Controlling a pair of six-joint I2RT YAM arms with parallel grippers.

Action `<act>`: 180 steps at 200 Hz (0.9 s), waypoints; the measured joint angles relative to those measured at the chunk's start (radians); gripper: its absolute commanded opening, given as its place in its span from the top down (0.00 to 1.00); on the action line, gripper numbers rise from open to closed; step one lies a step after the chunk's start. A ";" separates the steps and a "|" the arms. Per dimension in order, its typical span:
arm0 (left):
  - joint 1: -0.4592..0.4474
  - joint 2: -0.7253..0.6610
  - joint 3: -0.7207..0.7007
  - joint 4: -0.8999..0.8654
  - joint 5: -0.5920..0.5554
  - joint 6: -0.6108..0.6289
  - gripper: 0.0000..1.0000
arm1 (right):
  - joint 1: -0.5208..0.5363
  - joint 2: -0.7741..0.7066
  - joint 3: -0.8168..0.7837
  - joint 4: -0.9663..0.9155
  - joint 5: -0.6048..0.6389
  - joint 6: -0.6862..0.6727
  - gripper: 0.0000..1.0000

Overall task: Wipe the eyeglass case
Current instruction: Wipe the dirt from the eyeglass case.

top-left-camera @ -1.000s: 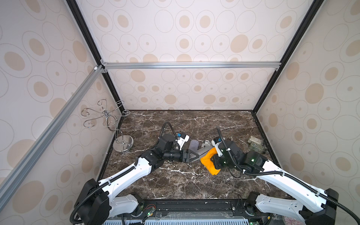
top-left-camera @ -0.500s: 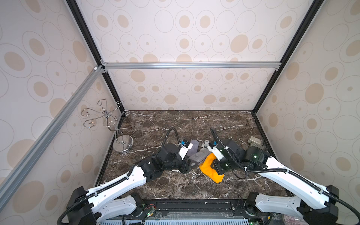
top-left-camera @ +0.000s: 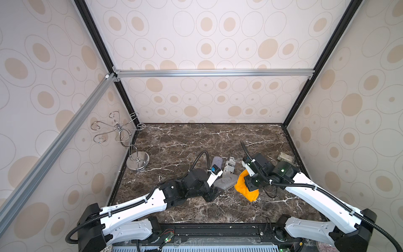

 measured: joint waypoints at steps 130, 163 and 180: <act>-0.184 0.099 0.023 -0.021 -0.216 0.079 0.78 | 0.132 0.000 -0.030 0.242 -0.194 0.039 1.00; -0.187 0.098 0.023 -0.027 -0.248 0.082 0.78 | 0.150 -0.034 -0.073 0.333 -0.223 0.080 1.00; -0.188 0.087 0.021 -0.024 -0.251 0.083 0.78 | 0.122 -0.053 -0.099 0.334 -0.200 0.092 1.00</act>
